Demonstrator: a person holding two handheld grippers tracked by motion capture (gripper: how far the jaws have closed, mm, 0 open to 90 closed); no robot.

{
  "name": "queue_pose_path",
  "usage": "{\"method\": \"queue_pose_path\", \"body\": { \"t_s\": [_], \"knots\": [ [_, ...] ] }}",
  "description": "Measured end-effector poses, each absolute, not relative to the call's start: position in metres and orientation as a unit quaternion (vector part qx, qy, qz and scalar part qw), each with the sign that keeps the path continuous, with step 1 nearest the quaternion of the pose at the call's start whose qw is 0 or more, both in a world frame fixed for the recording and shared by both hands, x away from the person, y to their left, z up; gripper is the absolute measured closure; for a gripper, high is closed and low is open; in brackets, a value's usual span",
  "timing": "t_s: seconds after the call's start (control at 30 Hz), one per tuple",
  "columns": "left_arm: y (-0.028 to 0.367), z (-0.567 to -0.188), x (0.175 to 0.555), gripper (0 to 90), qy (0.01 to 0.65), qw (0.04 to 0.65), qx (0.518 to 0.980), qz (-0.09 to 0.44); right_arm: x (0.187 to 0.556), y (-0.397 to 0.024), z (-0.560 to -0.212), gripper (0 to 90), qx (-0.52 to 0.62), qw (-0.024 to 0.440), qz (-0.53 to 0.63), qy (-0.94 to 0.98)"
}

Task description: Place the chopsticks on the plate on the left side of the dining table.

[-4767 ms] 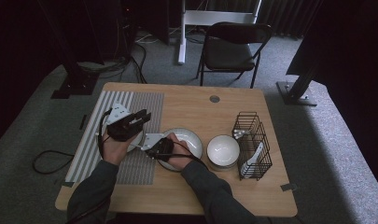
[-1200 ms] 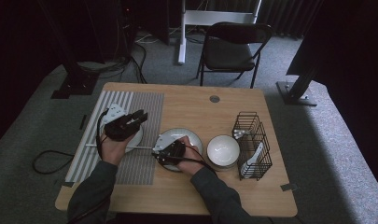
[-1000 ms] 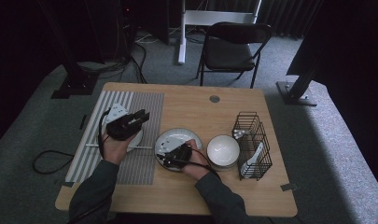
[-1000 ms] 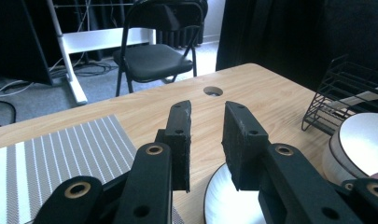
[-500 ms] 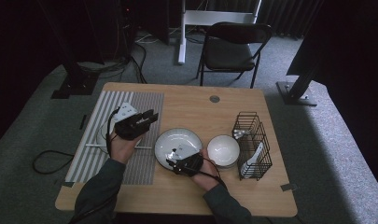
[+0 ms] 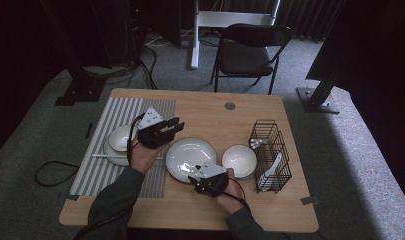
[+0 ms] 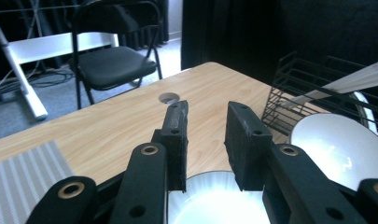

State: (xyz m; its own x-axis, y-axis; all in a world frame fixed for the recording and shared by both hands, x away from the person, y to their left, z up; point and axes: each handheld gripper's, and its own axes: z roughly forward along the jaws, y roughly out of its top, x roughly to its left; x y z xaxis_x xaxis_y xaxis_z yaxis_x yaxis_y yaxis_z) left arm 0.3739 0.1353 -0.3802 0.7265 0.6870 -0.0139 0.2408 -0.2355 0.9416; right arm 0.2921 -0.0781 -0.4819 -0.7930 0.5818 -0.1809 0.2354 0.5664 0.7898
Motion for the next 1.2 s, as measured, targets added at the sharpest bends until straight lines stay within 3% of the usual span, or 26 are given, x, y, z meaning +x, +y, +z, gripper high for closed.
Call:
{"method": "queue_pose_path", "body": {
  "t_s": [0.63,1.2],
  "knots": [
    [0.072,-0.378,0.377,67.7,0.234,0.540,0.791,0.169,0.274,-0.104,-0.491,54.3,0.265,0.227,0.392,0.851],
    [0.039,-0.379,0.381,65.3,0.208,0.547,0.799,0.136,0.263,-0.121,-0.497,54.1,0.288,0.227,0.395,0.843]
  ]
}}
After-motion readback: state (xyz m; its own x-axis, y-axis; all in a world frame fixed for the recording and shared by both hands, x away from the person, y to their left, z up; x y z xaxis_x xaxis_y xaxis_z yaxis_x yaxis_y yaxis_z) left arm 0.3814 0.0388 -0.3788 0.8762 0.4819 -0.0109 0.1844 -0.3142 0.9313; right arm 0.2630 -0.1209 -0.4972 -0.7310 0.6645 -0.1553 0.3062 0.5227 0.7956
